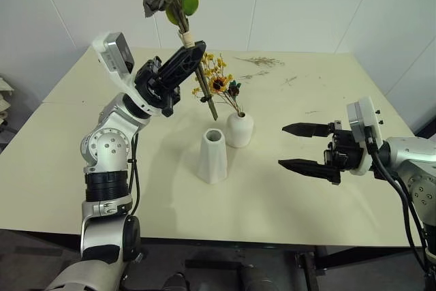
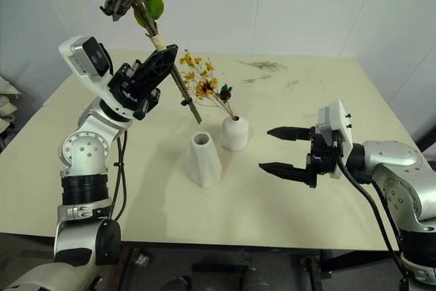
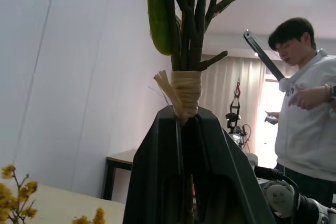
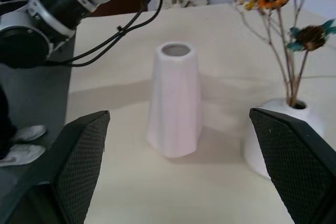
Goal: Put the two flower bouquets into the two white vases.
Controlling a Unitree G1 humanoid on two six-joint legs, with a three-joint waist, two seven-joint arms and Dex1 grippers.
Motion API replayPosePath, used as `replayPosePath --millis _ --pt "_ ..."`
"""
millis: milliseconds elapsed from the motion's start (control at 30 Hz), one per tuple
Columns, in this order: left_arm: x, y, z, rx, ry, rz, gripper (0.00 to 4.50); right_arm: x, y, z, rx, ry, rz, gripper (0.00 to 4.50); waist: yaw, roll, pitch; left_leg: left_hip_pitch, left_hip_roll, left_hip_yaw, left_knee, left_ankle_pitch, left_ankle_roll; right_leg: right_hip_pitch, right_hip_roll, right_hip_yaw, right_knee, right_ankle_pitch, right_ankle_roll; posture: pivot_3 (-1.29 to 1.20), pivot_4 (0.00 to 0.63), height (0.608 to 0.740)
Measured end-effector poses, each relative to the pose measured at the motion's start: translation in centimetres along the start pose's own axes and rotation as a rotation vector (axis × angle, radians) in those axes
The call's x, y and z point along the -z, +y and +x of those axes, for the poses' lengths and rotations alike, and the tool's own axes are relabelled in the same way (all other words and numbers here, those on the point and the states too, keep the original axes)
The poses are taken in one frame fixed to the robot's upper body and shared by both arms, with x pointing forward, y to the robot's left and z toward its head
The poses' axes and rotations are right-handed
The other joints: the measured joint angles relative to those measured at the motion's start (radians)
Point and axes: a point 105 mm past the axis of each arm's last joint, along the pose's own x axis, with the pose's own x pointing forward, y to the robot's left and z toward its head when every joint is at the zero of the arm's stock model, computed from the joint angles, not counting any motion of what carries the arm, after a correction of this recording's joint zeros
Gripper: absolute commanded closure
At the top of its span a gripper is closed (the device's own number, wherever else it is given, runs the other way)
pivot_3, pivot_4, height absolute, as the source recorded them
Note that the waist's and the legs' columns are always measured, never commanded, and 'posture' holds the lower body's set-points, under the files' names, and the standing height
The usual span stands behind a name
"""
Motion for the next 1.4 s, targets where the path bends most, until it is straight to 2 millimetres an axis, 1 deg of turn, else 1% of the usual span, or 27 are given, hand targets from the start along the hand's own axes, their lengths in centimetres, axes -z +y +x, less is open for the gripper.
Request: replayPosePath --millis 133,200,333,567,667,767,900,1067,1400 --pt "1.2 0.1 -0.9 -0.021 0.042 -0.021 4.48 0.0 -0.2 0.0 0.015 0.004 -0.003 0.00 0.001 0.000 0.000 0.000 0.000 0.000 0.001 0.000 0.000 0.001 0.000 0.000 -0.002 -0.001 -0.003 0.00 0.150 0.740" --pt "1.3 0.3 -1.2 -0.031 0.055 -0.019 4.48 0.0 -0.2 0.0 0.023 0.002 -0.003 0.00 0.002 0.000 0.000 0.000 0.000 0.000 0.001 0.000 0.000 0.001 0.000 0.000 -0.003 -0.001 -0.002 0.00 0.150 0.740" --pt "1.7 0.3 -1.4 -0.036 0.084 -0.011 4.48 0.0 -0.3 0.2 0.033 -0.009 -0.002 0.00 0.003 0.000 0.000 0.000 0.000 0.000 0.000 -0.001 0.000 0.002 0.000 0.000 -0.004 -0.001 -0.002 0.00 0.150 0.740" --pt "3.3 0.9 -1.8 -0.062 0.102 -0.042 4.48 0.2 -0.3 0.6 0.039 -0.005 -0.004 0.00 0.003 0.000 0.000 0.000 0.000 0.000 0.000 -0.001 0.001 0.002 0.000 0.000 -0.005 -0.001 -0.002 0.00 0.150 0.740" --pt "3.6 0.9 -1.8 -0.056 0.111 -0.041 4.48 0.2 -0.3 0.6 0.041 -0.005 -0.003 0.00 0.003 0.000 0.000 0.000 0.000 0.000 0.000 -0.001 0.001 0.002 0.000 0.000 -0.005 -0.001 -0.002 0.00 0.150 0.740" --pt "4.3 1.4 -2.2 -0.082 0.122 -0.063 4.48 0.2 -0.4 0.6 0.050 -0.005 -0.003 0.00 0.003 0.000 0.000 0.000 0.000 0.000 0.000 -0.001 0.001 0.002 0.000 0.000 -0.005 -0.001 -0.002 0.00 0.150 0.740" --pt "4.9 1.3 -2.2 -0.070 0.152 -0.066 4.48 0.2 -0.5 0.6 0.056 -0.004 -0.003 0.00 0.003 0.000 0.000 -0.001 0.000 0.000 0.000 -0.001 0.001 0.002 0.000 0.000 -0.005 -0.001 -0.002 0.00 0.150 0.740" --pt "6.3 0.9 -2.9 -0.058 0.212 -0.080 4.48 0.3 -0.4 0.7 0.056 -0.003 -0.002 0.00 0.003 0.000 0.000 -0.001 0.000 0.000 0.000 -0.002 0.001 0.002 0.000 0.000 -0.005 -0.001 -0.002 0.00 0.150 0.740" --pt "6.5 0.4 -2.8 -0.008 0.267 -0.039 4.48 0.1 -0.4 0.7 0.055 -0.009 -0.013 0.00 0.003 0.000 0.000 0.000 0.000 0.000 0.000 -0.002 0.001 0.002 0.000 0.000 -0.006 -0.002 -0.004 0.00 0.150 0.740"
